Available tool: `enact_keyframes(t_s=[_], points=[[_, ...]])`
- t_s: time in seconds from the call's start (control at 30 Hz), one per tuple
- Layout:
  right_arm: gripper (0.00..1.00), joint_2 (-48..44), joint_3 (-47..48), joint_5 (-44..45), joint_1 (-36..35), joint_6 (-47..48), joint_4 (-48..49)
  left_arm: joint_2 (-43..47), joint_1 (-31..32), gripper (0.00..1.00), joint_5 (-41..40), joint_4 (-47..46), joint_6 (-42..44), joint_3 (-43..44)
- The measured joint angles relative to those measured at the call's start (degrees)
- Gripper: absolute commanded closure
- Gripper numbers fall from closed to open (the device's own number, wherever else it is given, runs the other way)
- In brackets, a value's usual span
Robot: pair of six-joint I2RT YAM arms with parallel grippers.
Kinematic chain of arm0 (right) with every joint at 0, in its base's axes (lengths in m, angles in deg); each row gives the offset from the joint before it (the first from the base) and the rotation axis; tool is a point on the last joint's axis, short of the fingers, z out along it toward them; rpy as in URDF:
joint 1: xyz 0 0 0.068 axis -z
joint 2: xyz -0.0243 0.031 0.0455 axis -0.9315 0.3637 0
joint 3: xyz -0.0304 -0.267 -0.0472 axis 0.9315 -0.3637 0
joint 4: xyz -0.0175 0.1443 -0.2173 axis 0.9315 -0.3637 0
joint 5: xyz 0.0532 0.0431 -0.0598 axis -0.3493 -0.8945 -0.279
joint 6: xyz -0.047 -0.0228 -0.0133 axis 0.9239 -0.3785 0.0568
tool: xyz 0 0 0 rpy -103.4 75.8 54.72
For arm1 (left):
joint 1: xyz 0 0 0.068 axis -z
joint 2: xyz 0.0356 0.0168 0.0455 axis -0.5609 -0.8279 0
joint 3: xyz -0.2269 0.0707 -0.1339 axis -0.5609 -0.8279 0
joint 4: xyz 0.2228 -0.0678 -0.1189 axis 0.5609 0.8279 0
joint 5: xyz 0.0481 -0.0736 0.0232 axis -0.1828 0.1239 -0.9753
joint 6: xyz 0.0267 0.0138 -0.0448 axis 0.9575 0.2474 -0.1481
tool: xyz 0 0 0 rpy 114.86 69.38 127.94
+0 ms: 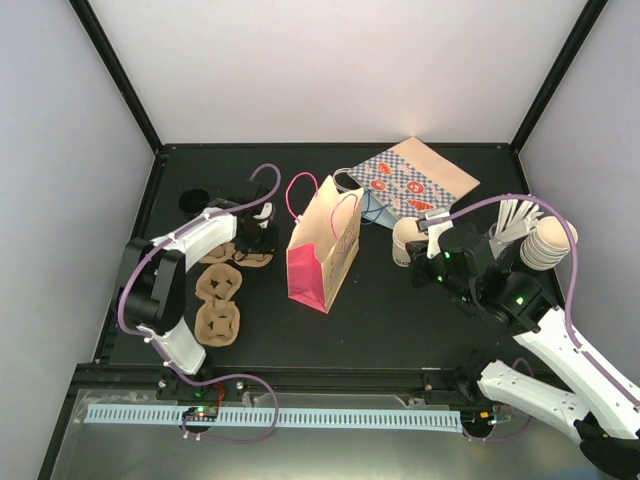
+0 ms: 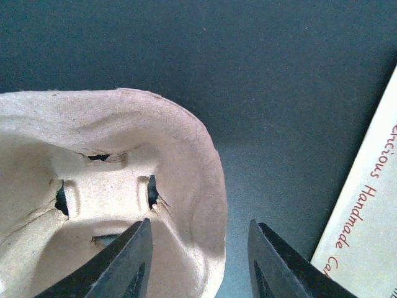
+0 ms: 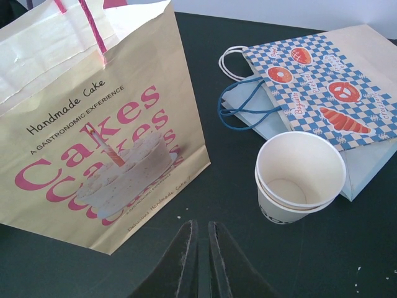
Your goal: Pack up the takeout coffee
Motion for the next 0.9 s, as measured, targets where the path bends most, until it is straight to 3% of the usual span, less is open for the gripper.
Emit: enact_keyframes(t_s=[0.17,0.33,0.77,0.9], points=[[0.90,-0.02,0.00,0.00,0.00,0.00,0.00,-1.62,0.00,0.69,-0.44,0.02,-0.09,0.00],[0.90,-0.28,-0.04,0.02,0.00,0.00,-0.02,-2.08,0.00,0.70,-0.85,0.02,-0.11,0.00],[0.90,-0.26,-0.07,0.00,0.00,0.00,0.00,-1.14,0.11,0.86,-2.47,1.49,-0.33,0.15],[0.90,-0.04,-0.09,-0.26,0.00,0.04,0.02,0.70,0.11,0.86,-2.62,2.91,-0.33,0.74]])
